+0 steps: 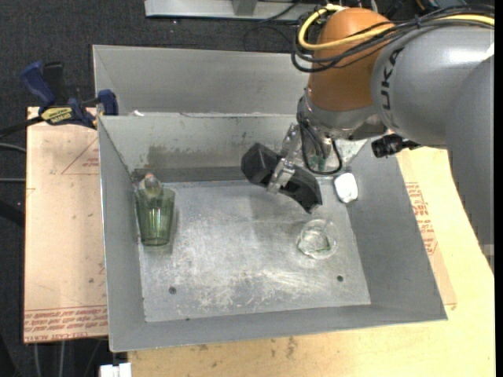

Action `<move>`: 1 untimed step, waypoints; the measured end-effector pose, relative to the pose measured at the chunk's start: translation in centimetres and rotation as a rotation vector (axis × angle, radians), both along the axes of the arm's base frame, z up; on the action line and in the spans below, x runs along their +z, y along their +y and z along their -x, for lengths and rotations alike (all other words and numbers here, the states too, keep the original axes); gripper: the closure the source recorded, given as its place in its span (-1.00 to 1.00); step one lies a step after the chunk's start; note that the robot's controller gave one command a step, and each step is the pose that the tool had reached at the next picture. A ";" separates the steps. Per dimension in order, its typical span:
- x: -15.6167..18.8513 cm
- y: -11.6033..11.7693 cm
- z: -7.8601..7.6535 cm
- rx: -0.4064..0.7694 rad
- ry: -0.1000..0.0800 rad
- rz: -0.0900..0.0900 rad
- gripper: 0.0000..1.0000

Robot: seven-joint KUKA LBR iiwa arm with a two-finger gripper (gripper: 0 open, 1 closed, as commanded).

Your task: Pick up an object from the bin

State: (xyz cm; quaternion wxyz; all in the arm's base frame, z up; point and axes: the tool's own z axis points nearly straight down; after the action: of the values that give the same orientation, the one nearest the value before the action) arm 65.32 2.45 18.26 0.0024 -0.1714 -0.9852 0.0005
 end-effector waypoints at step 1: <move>0.0 0.0 0.0 0.000 0.000 0.000 1.00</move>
Offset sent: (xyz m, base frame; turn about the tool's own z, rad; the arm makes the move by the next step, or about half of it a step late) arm -0.0039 -0.0057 0.0572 -0.0166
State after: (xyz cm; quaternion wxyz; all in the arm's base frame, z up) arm 65.32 2.46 18.26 0.0024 -0.1712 -0.9852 0.0005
